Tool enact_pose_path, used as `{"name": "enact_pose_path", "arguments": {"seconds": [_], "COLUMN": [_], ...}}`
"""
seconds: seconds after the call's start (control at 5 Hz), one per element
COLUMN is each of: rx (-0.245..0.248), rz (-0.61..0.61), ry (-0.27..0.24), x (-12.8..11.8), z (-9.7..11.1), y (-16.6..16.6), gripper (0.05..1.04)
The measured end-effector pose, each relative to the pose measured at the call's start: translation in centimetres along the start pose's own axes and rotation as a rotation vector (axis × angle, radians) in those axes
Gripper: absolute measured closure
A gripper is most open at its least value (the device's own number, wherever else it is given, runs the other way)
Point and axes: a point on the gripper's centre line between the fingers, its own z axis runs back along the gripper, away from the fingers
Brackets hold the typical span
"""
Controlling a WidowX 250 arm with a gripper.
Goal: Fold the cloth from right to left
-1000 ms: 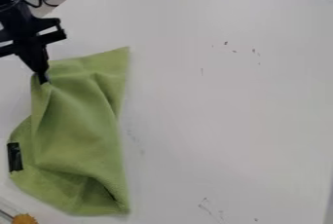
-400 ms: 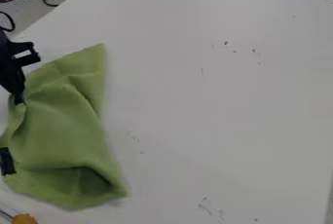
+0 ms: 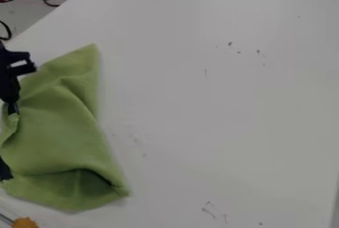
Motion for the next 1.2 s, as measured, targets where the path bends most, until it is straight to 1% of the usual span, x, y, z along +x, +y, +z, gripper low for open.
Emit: {"name": "enact_pose_path", "arguments": {"seconds": [0.2,0.4,0.6,0.8,1.0,1.2], "rx": [0.022,0.055,0.092,0.132,0.163,0.181], "rz": [-0.004,-0.021,-0.021,-0.030,-0.079,-0.159], "ry": [0.007,0.024,0.025,0.016,0.004,-0.018], "x": [-0.2,-0.4,-0.4,0.0,0.4,1.1], "z": [-0.1,0.1,0.7,1.6,2.5,3.8], "y": [0.3,1.2,2.8,4.4,5.1,3.9], "gripper": [0.869,0.618,0.315,0.092,0.079,0.083]}}
